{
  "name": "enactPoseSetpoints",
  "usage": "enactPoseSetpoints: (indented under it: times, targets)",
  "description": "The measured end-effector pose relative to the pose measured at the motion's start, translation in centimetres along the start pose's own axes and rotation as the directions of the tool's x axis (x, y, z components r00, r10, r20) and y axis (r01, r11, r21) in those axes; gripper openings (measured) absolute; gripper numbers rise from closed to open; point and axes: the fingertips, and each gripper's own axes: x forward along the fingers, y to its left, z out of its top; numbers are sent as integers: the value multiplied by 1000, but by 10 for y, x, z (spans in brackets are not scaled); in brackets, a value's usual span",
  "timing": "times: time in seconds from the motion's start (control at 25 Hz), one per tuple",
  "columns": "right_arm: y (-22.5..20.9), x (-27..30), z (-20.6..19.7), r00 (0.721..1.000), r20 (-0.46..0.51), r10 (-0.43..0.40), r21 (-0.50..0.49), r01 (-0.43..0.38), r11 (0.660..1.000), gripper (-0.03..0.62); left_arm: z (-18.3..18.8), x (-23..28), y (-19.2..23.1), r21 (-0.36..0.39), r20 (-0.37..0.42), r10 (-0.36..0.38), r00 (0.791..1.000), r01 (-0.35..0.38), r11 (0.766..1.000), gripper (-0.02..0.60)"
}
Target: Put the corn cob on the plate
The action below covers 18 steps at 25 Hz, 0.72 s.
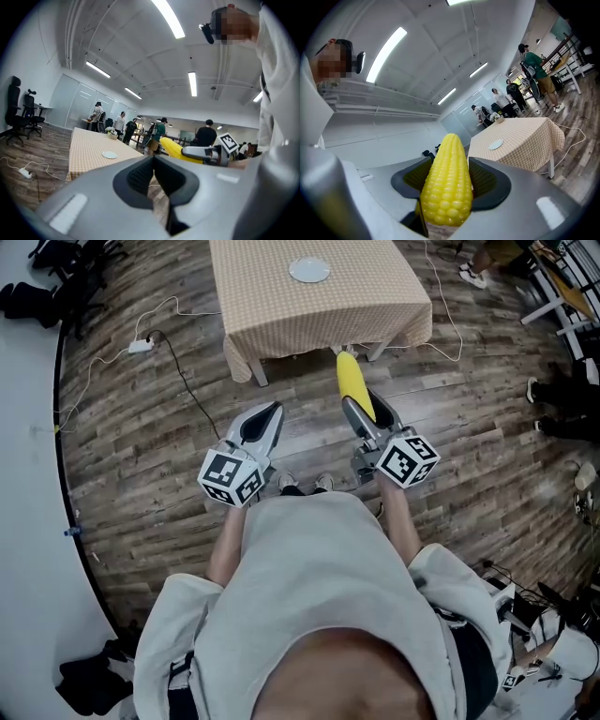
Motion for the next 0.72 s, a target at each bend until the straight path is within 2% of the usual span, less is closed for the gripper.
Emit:
enactPoseSetpoints:
  times: [0.72]
  targets:
    - [-56, -28, 15, 998, -45, 44, 14, -44, 999, 255, -15, 50, -35, -10, -12, 65, 998, -65, 998, 8]
